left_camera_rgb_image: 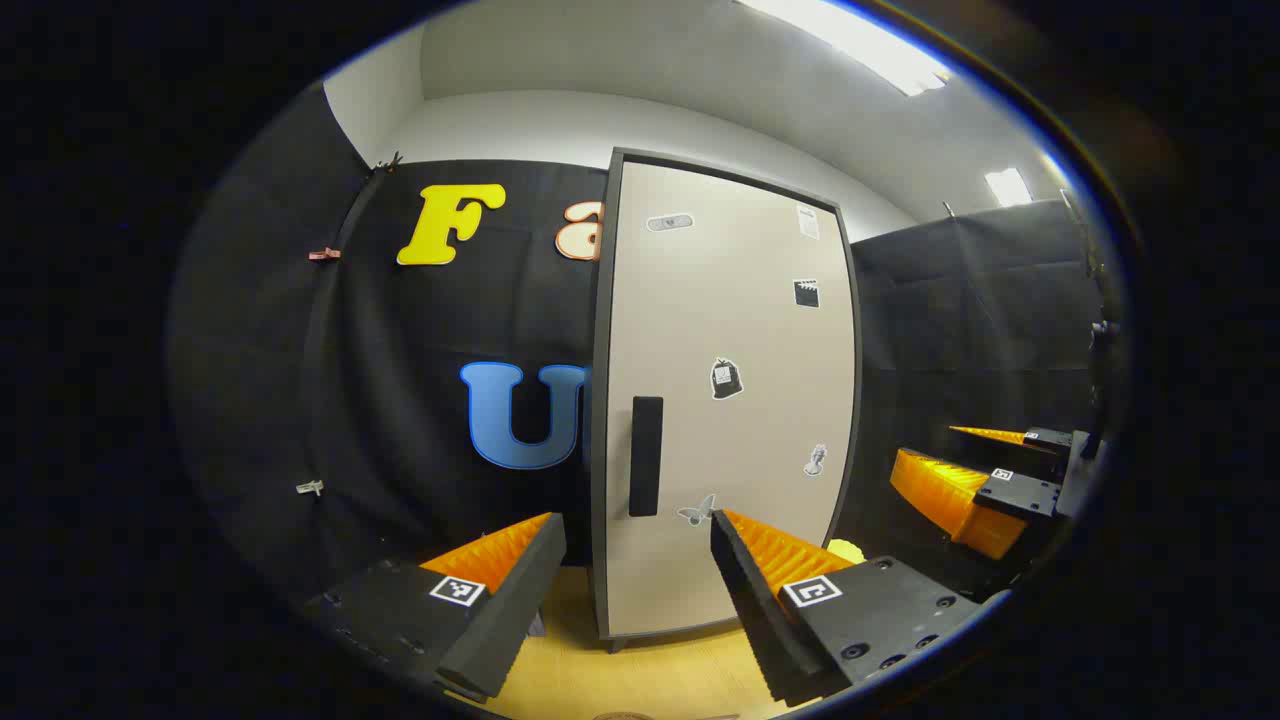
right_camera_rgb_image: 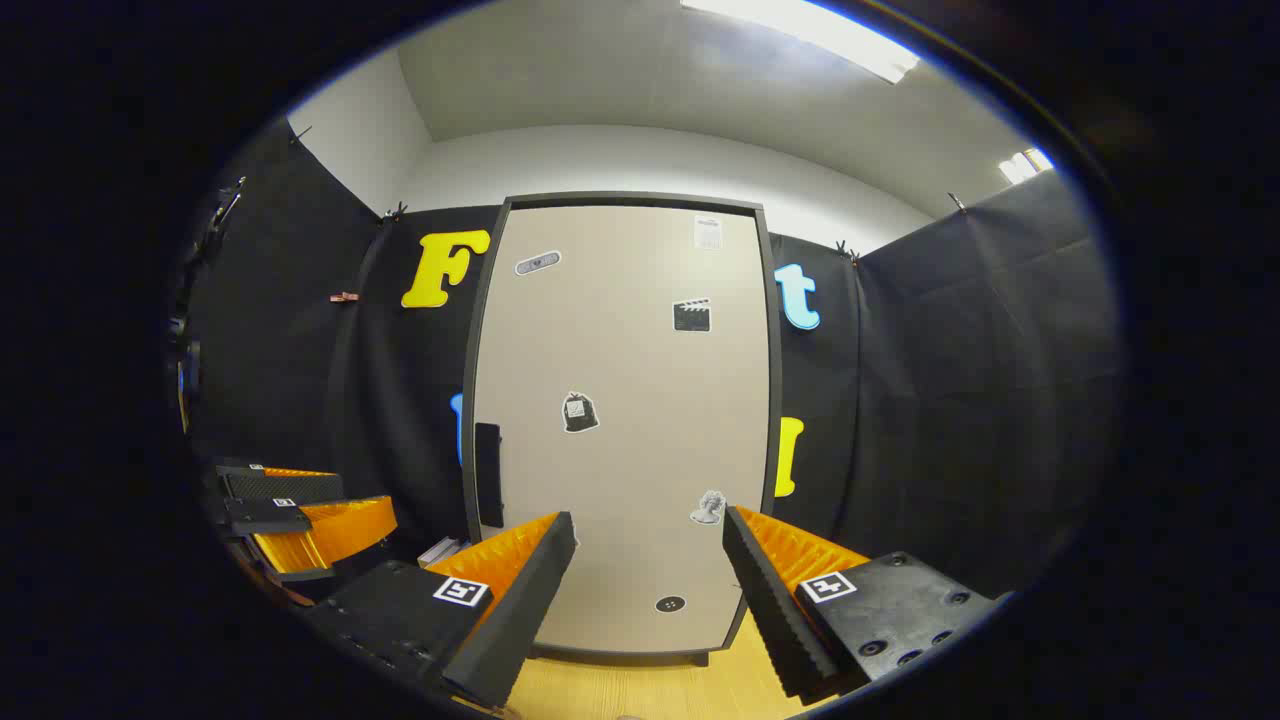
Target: Open the cabinet door with the right hand, grasp the bottle in the cabinet with the left hand and place it on the coaster, then close the cabinet door with the right hand.
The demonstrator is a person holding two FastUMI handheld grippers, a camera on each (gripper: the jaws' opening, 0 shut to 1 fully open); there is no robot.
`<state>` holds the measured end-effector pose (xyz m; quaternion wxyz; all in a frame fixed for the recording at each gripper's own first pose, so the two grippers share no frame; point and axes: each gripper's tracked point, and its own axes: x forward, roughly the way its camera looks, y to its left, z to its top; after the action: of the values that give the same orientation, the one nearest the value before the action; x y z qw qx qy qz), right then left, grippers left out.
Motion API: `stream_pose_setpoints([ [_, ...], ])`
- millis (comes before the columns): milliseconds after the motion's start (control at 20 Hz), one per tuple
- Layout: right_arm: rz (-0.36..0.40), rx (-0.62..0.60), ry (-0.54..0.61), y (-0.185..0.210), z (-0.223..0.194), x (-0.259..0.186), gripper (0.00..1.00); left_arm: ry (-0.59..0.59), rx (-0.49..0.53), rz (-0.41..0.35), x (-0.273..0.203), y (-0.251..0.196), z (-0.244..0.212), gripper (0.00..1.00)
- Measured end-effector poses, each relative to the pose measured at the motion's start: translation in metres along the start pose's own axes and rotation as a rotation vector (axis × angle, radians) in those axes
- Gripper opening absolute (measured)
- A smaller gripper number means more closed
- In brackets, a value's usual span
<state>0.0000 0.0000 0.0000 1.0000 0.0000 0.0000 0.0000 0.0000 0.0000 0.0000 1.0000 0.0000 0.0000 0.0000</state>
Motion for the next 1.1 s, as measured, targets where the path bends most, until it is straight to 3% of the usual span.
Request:
stream_pose_setpoints([
  [500,-0.052,0.004,0.020,0.008,-0.005,-0.009,0.97,-0.006,0.019,-0.060,-0.001,0.005,-0.003,0.93],
  [1100,-0.024,0.003,0.060,0.035,-0.017,0.005,0.97,-0.019,0.015,-0.046,-0.003,0.028,-0.004,0.93],
])
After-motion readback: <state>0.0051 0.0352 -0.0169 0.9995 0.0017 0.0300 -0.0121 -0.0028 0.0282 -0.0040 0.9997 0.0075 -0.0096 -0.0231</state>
